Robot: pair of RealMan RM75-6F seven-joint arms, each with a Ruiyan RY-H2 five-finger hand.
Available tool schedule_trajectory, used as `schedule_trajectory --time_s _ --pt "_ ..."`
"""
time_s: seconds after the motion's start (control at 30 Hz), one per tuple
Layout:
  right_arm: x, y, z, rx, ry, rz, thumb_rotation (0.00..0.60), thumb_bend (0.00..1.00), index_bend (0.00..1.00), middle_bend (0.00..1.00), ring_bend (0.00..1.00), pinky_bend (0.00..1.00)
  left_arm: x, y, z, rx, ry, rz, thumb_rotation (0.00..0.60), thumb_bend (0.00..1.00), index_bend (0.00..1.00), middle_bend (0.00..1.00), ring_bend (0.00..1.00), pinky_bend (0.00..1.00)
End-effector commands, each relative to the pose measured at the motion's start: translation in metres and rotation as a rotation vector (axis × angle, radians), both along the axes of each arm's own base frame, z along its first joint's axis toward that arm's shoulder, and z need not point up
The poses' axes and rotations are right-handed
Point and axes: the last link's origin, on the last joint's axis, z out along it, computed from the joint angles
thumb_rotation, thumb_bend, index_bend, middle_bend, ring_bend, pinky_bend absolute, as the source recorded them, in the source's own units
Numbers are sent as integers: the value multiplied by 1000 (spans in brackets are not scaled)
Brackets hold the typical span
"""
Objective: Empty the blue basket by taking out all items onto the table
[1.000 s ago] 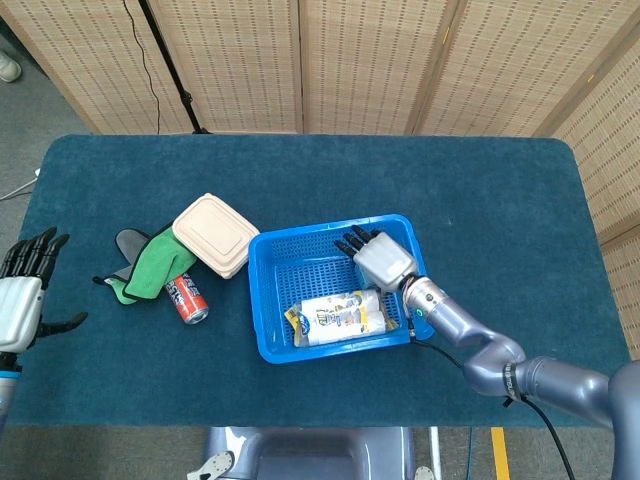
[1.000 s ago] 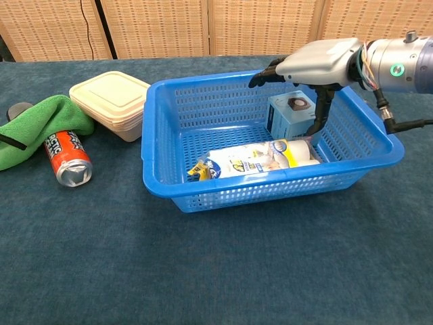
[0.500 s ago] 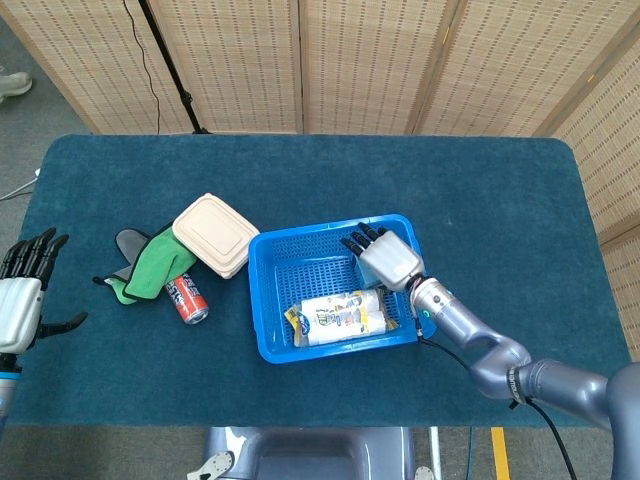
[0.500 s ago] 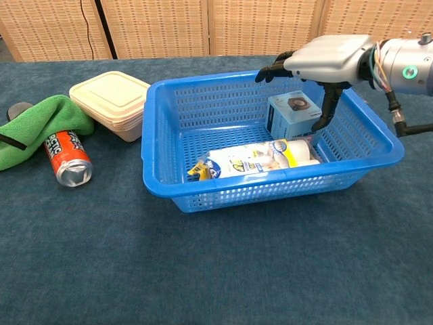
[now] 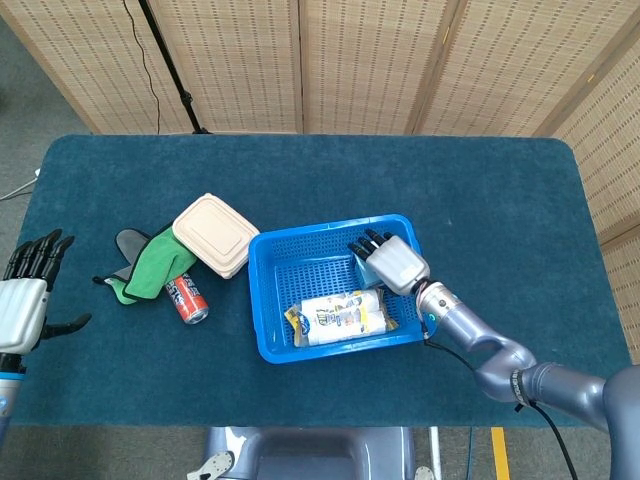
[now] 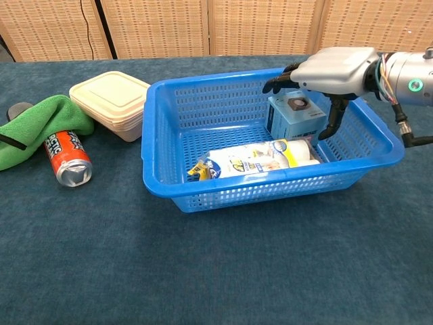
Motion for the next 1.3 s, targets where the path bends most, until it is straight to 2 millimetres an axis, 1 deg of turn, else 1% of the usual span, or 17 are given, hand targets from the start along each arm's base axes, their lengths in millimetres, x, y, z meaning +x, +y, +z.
schedule_trajectory --time_s 0.03,0.33,0.43,0.47,0.53,0.63,0.73,0.9,0.97,1.0,1.03,1.1,1.17,1.2,1.23,1.27,1.3 --pt "0 0 -3 4 -1 2 600 0 98 178 130 315 0 0 -1 -3 1 0 600 55 0 0 0 0" --pt "-4 -7 -10 10 24 -9 600 0 109 194 149 317 0 1 -2 -7 4 -1 600 55 0 0 0 0" --pt "-5 -12 -12 12 29 -24 600 0 144 226 182 331 0 2 -2 -8 5 0 600 55 0 0 0 0" --pt "-5 -12 -12 13 27 -24 600 0 180 254 208 345 0 2 -2 -8 5 0 600 55 0 0 0 0" --pt "-5 -13 -13 7 12 -20 600 30 299 340 292 397 0 2 -3 -8 6 1 600 55 0 0 0 0" --pt "-2 -11 -10 -3 -47 6 600 150 461 474 423 487 0 2 -3 -11 5 2 600 55 0 0 0 0" --pt "4 -6 0 -18 -110 62 600 237 533 545 494 519 0 3 -3 -12 3 4 600 55 0 0 0 0" --pt "25 7 45 -96 -232 198 600 268 558 568 517 520 0 3 -5 -22 5 1 600 55 0 0 0 0" --pt "31 7 67 -148 -271 215 600 269 551 569 518 520 1 3 -5 -27 6 -1 600 54 0 0 0 0" --pt "31 4 85 -201 -290 213 600 270 547 570 519 520 1 3 -6 -31 8 -2 600 55 0 0 0 0" --pt "30 1 95 -227 -293 203 600 271 545 570 519 520 1 3 -7 -33 8 -3 600 54 0 0 0 0" --pt "21 -10 120 -306 -283 156 600 272 543 570 519 520 2 2 -7 -39 8 -7 600 54 0 0 0 0" --pt "9 -19 135 -357 -258 111 600 272 541 569 519 520 2 2 -7 -42 8 -10 600 54 0 0 0 0" --pt "-9 -30 148 -411 -205 51 600 272 540 569 519 520 3 1 -7 -45 4 -12 600 55 0 0 0 0" --pt "-19 -36 153 -434 -165 22 600 272 541 569 519 520 3 0 -6 -44 0 -15 600 55 0 0 0 0" --pt "-37 -43 157 -457 -92 -29 600 272 542 569 519 520 3 -1 -5 -41 -2 -19 600 55 0 0 0 0" --pt "-49 -47 159 -464 -49 -64 600 272 546 571 519 520 3 -2 -4 -38 -2 -21 600 55 0 0 0 0"
